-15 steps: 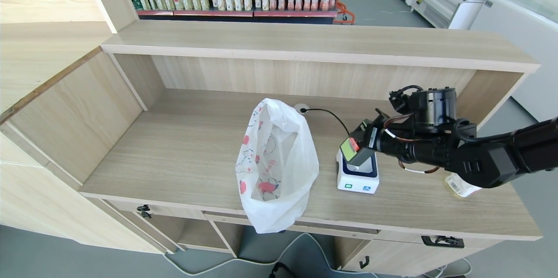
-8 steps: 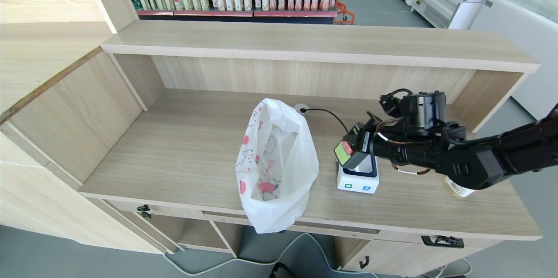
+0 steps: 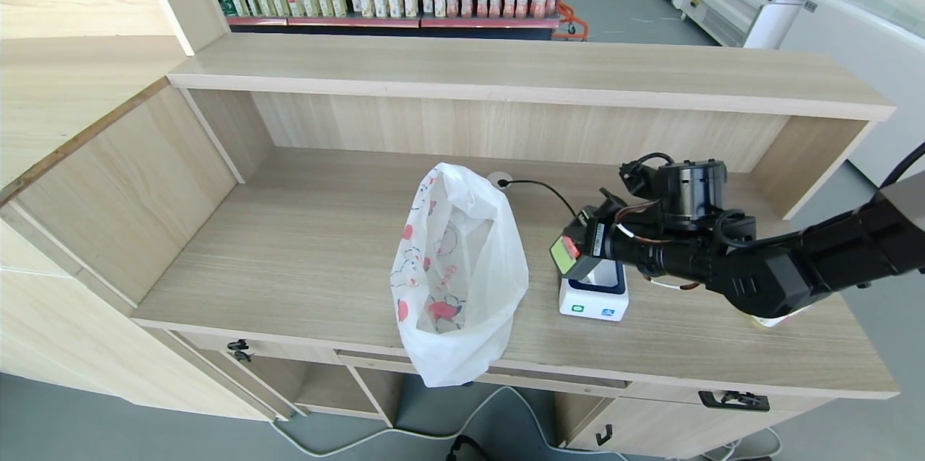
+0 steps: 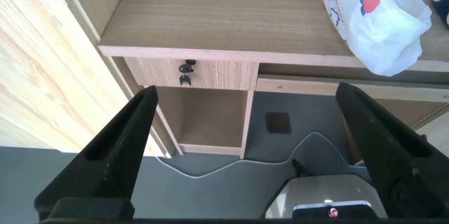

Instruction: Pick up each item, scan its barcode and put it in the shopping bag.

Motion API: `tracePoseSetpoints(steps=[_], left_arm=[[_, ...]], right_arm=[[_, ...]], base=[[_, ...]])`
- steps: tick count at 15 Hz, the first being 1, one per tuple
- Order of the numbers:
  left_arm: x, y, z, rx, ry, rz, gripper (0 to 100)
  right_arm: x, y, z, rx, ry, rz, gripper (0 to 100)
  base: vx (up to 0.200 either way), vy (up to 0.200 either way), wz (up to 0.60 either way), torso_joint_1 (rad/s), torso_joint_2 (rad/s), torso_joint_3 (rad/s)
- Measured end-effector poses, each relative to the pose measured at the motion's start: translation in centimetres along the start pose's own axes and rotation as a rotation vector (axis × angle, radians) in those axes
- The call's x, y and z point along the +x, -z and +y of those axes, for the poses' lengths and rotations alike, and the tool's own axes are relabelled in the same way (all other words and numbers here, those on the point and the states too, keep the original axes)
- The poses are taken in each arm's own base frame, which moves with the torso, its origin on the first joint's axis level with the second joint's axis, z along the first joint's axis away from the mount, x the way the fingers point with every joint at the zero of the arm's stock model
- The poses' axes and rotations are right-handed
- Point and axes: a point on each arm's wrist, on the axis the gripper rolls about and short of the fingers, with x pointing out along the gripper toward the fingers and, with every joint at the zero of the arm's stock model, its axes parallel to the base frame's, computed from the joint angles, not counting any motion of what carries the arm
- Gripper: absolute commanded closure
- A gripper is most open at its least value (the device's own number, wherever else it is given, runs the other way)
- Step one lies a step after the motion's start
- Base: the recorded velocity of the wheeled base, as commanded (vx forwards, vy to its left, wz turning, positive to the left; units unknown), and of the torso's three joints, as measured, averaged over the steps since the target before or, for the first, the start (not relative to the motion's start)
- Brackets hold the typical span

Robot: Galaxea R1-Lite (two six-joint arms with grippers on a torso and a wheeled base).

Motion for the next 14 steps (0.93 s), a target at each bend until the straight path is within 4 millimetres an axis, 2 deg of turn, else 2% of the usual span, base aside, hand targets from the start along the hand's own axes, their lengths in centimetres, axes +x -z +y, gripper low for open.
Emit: tracePoseSetpoints(steps=[9, 14], left_arm=[[0.00, 0.00, 0.00, 0.000, 0.000, 0.000, 0], [0.00, 0.00, 0.00, 0.001, 0.000, 0.000, 0]], right_arm=[[0.45, 0.05, 0.00, -0.001, -0.001, 0.003, 100], [-0.08, -0.51, 0.36, -0.008, -0.009, -0.018, 100]], base=[[0.000, 0.000, 0.00, 0.000, 0.00, 0.000], [0.000, 0.000, 0.00, 0.000, 0.00, 0.000]])
